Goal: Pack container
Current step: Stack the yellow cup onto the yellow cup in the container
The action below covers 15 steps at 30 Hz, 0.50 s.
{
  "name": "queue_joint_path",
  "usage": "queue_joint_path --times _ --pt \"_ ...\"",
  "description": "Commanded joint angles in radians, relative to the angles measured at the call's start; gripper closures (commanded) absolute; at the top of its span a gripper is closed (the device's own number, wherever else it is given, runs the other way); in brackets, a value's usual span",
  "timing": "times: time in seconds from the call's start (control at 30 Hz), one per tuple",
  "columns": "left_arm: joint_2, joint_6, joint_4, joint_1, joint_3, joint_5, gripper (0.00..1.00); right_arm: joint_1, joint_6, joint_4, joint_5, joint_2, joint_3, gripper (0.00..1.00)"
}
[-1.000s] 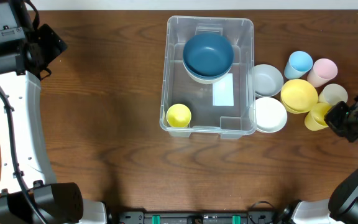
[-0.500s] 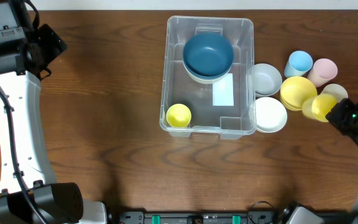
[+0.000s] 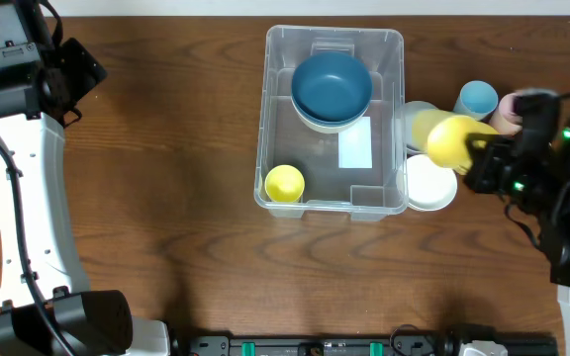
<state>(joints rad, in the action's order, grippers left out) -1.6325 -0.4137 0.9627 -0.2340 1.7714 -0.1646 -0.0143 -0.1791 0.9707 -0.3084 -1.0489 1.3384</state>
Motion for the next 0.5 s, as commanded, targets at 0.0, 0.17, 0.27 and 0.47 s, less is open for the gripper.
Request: queue_joint_path --times 0.0,0.17,0.27,0.47 --pt "0.005 0.013 0.002 -0.003 0.005 -0.012 0.02 -0.118 -0.007 0.027 0.003 -0.078 0.089 0.99" --pt "0.005 0.013 0.002 -0.003 0.005 -0.012 0.02 -0.288 -0.006 0.140 0.122 -0.259 0.233 0.99" --pt "0.005 0.013 0.002 -0.003 0.005 -0.012 0.02 -0.392 0.000 0.191 0.212 -0.386 0.315 0.99" --pt "0.005 0.013 0.002 -0.003 0.005 -0.012 0.02 -0.540 0.001 0.203 0.309 -0.580 0.410 0.99"
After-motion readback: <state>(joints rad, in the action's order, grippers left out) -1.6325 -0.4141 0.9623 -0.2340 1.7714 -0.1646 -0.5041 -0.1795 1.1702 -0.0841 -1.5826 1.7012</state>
